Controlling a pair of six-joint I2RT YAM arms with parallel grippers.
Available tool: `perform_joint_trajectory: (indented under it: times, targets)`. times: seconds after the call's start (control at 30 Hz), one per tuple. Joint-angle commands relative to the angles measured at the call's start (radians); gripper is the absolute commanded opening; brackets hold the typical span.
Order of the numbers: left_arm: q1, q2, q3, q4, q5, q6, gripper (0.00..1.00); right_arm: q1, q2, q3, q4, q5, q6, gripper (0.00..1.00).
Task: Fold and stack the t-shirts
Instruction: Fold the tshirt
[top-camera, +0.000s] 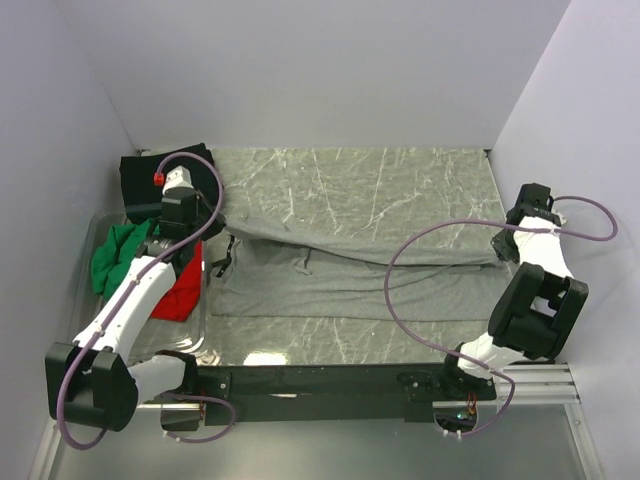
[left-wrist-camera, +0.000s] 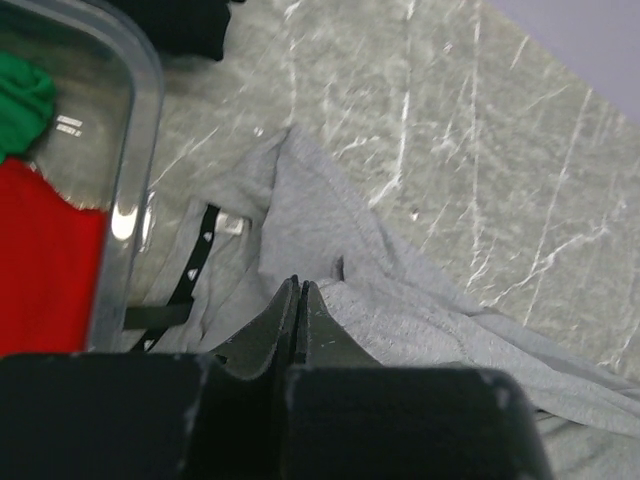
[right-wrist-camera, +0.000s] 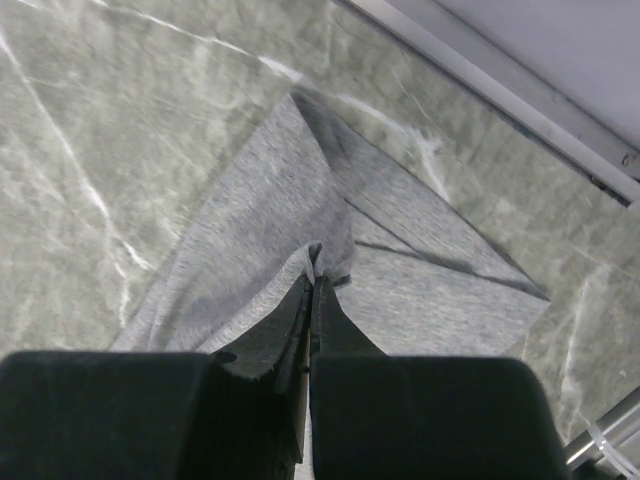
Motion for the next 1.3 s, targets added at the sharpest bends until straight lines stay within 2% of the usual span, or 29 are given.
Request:
perform_joint_trajectory:
  times: [0.0, 0.27, 0.53, 0.57, 0.6, 0.67, 0.7, 0.77, 0.8, 0.87, 0.9, 0.97, 1.13, 1.17, 1.23, 1.27]
  targets:
    - [-0.002, -0.057, -0.004, -0.034, -0.034, -0.005, 0.0, -0.011, -0.052, -0.029, -0.002, 0.04, 0.023, 0.0]
    - [-0.002, -0.137, -0.044, -0.089, -0.073, -0.034, 0.0, -0.013, -0.091, -0.079, -0.011, 0.047, 0.032, 0.0]
    - [-0.002, -0.177, -0.095, -0.17, -0.033, -0.094, 0.0, -0.016, -0.072, -0.097, -0.068, 0.11, 0.073, 0.0]
    - [-0.002, -0.18, -0.099, -0.18, -0.024, -0.108, 0.02, -0.014, -0.067, -0.1, -0.072, 0.112, 0.078, 0.0]
    - [-0.002, -0.186, -0.101, -0.189, -0.015, -0.116, 0.1, -0.016, -0.068, -0.109, -0.08, 0.112, 0.084, 0.0]
    - [-0.002, -0.195, -0.114, -0.204, 0.028, -0.133, 0.18, -0.016, -0.078, -0.12, -0.088, 0.106, 0.107, 0.11]
    - [-0.003, -0.215, -0.127, -0.203, 0.048, -0.134, 0.26, -0.014, -0.085, -0.126, -0.1, 0.101, 0.116, 0.17]
    - [-0.006, -0.235, -0.133, -0.195, 0.082, -0.137, 0.34, -0.013, -0.117, -0.131, -0.114, 0.106, 0.141, 0.22]
    - [-0.006, -0.255, -0.136, -0.192, 0.084, -0.131, 0.39, -0.007, -0.134, -0.132, -0.12, 0.115, 0.145, 0.33]
    - [-0.006, -0.261, -0.133, -0.186, 0.104, -0.114, 0.43, 0.01, -0.194, -0.131, -0.118, 0.13, 0.144, 0.46]
    - [-0.006, -0.25, -0.127, -0.171, 0.113, -0.105, 0.46, 0.022, -0.212, -0.122, -0.117, 0.136, 0.139, 0.49]
    - [-0.006, -0.224, -0.119, -0.145, 0.143, -0.073, 0.48, 0.084, -0.254, -0.099, -0.103, 0.159, 0.127, 0.49]
    - [-0.006, -0.03, -0.029, -0.086, 0.177, -0.018, 0.51, 0.284, -0.245, -0.028, -0.037, 0.124, 0.086, 0.49]
    - [-0.005, 0.039, -0.006, -0.092, 0.176, 0.005, 0.51, 0.364, -0.214, 0.004, -0.007, 0.092, 0.078, 0.49]
    - [-0.003, 0.102, 0.063, -0.118, 0.182, 0.031, 0.52, 0.432, -0.17, 0.039, 0.032, 0.028, 0.047, 0.47]
    - [0.001, 0.131, 0.083, -0.126, 0.188, 0.057, 0.52, 0.505, -0.112, 0.076, 0.047, -0.045, 0.041, 0.47]
